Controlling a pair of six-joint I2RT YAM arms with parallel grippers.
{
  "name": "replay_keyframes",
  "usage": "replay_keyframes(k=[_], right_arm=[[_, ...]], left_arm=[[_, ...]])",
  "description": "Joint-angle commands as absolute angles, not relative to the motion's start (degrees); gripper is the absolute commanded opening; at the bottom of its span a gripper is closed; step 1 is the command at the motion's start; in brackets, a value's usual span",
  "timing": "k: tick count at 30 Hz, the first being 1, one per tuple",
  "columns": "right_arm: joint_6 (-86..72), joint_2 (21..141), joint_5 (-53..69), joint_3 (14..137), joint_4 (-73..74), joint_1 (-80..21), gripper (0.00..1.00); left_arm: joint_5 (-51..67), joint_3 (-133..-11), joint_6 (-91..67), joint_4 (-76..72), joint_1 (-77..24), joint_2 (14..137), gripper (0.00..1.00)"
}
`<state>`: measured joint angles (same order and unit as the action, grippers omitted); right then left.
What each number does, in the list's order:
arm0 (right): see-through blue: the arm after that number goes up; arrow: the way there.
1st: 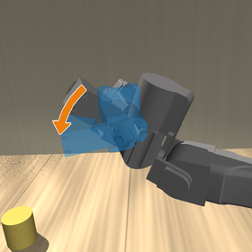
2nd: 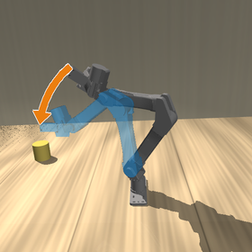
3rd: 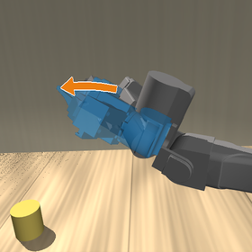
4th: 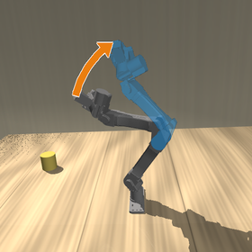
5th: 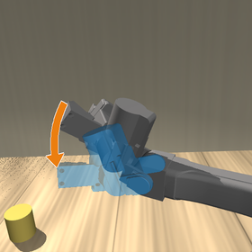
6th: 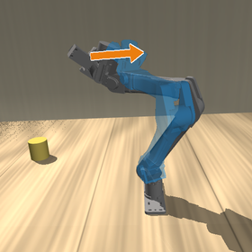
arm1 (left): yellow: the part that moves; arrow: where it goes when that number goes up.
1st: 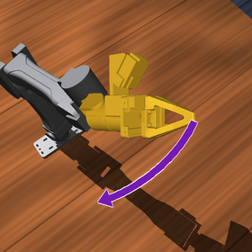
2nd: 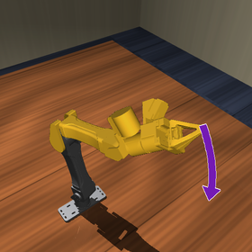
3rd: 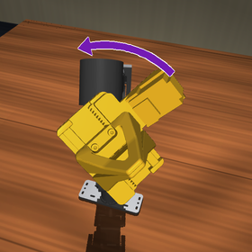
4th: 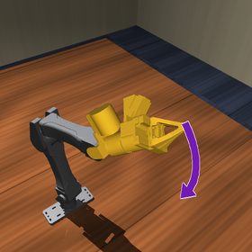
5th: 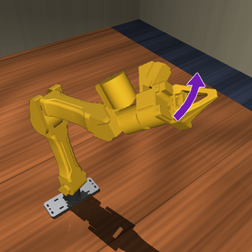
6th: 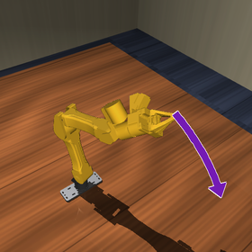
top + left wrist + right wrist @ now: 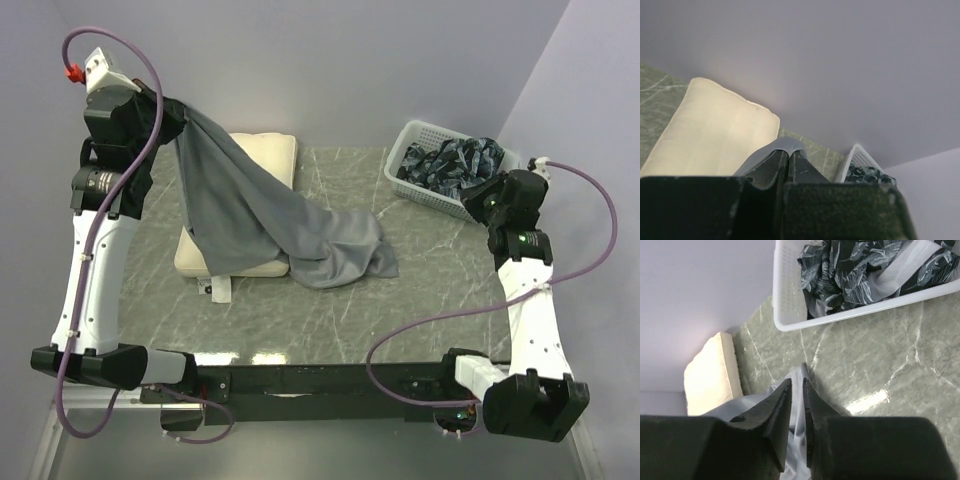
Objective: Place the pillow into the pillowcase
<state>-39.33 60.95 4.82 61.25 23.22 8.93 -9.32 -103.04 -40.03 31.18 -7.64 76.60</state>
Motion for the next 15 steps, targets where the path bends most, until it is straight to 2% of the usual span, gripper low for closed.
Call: replay_keyframes(k=[1,3,7,10,15], right_arm=[[-38.67,58.27,5.88,61.8,25.93,9.23,0.29],[-39.02,58.71,9.12,56.55,24.18,7.92,0.29],[-41.03,60.46,2.65,46.25,18.74,-4.02,0.42],[-43.85,63.1,0.09,38.78,13.39,-10.1,0.47],[-45.79,70.73,0.09,33.49,6.51,-14.05,0.48]], left_arm=[[-4.75,-106.44,-38.58,31.73,-7.38,77.08,0.01],[-4.83,-105.04,-38.67,31.82,-7.12,77.95,0.01],[-4.04,-102.31,-40.25,30.41,-5.72,80.15,0.01],[-2.38,-101.69,-41.48,29.89,-4.22,82.09,0.01],[-2.29,-100.72,-41.57,29.44,-2.73,83.41,0.01]])
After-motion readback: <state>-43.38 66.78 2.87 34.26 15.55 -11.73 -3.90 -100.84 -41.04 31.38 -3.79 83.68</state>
